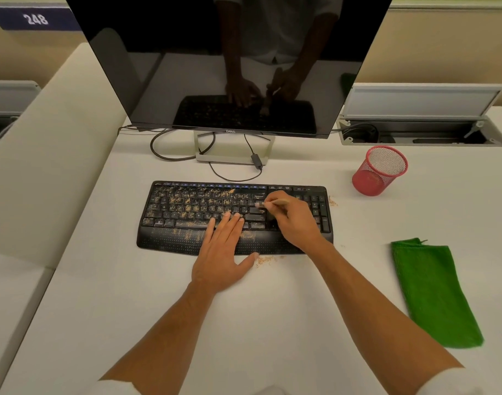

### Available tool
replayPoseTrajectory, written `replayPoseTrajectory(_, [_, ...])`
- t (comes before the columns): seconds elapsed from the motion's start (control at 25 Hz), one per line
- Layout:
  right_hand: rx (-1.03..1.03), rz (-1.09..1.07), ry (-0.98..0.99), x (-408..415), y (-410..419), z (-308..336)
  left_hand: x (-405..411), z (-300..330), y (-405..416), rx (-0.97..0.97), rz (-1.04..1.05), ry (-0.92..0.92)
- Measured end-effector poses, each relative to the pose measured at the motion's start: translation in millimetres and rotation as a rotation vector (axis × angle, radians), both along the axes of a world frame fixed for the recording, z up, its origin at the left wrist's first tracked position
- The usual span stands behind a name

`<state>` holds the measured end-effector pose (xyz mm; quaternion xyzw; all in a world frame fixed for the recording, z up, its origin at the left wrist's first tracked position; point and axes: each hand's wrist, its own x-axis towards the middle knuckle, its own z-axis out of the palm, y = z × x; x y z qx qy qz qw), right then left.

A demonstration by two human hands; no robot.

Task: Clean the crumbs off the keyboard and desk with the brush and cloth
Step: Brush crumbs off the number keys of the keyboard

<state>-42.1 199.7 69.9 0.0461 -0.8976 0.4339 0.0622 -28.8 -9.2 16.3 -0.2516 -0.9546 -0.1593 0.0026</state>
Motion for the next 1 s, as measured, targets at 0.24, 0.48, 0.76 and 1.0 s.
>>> replayPoseTrajectory(0.24, [-0.108, -0.384, -0.033, 7, 21, 6, -1, 0, 0, -0.018, -0.006, -0.017])
replayPoseTrajectory(0.48, [-0.160, -0.489, -0.082, -11, 16, 8, 0, 1, 0, -0.009, -0.004, -0.014])
replayPoseTrajectory(0.76, [0.072, -0.383, -0.172, -39, -9, 22, 0, 0, 0, 0.008, 0.000, -0.002])
replayPoseTrajectory(1.0, [0.220, -0.219, -0.361, -26, -7, 32, 0, 0, 0, -0.014, -0.002, -0.002])
